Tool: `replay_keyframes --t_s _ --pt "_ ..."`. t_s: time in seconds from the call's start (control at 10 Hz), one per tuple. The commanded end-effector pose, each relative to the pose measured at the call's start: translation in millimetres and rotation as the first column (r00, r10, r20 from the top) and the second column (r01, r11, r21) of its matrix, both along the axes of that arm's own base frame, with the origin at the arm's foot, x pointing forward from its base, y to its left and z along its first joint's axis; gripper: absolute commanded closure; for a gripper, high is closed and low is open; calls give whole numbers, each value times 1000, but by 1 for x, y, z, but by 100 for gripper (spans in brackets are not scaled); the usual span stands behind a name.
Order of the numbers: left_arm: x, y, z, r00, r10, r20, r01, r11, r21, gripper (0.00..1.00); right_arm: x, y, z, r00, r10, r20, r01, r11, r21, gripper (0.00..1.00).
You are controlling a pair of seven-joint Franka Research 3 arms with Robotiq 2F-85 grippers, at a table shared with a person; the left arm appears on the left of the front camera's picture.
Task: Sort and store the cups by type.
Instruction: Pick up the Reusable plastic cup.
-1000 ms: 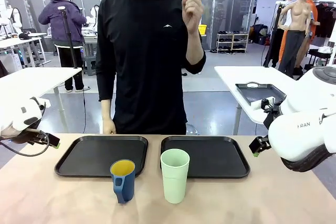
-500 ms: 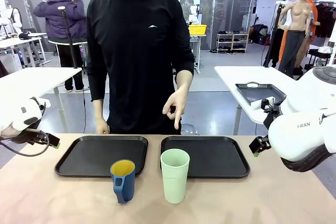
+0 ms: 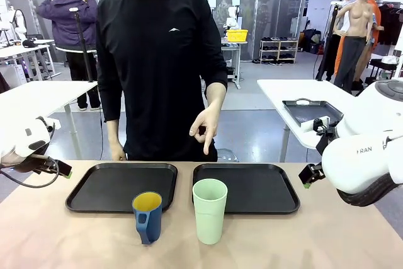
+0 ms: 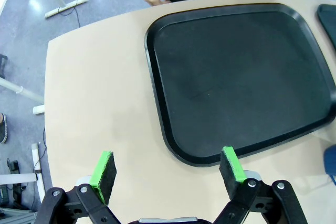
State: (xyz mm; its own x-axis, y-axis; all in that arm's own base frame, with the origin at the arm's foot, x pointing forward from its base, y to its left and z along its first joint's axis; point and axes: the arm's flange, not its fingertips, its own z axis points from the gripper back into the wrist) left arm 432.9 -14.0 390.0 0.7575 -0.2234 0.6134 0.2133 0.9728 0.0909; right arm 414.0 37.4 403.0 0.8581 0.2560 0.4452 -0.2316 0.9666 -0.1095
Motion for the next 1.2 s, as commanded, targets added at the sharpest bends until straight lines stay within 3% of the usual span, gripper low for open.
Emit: replay_keyframes --t_s 0.0,0.4,0.6,0.8,0.9,1.1 --pt "0 1 0 1000 3 1 -3 1000 5 0 0 0 0 1000 0 0 0 1000 3 0" --pt "0 1 0 1000 3 1 -3 1000 5 0 0 0 0 1000 0 0 0 1000 0 0" --pt "0 1 0 1000 3 1 -3 1000 5 0 -10 4 6 980 198 -12 -198 974 -107 0" --pt "0 1 0 1000 3 1 -3 1000 5 0 -21 4 13 902 429 -46 -424 863 -276 0" --pt "0 1 0 1000 3 1 -3 1000 5 0 -23 2 15 856 507 -105 -510 793 -333 0" --pt "0 1 0 1000 3 1 -3 1000 5 0 -26 3 15 682 694 -231 -721 586 -370 0"
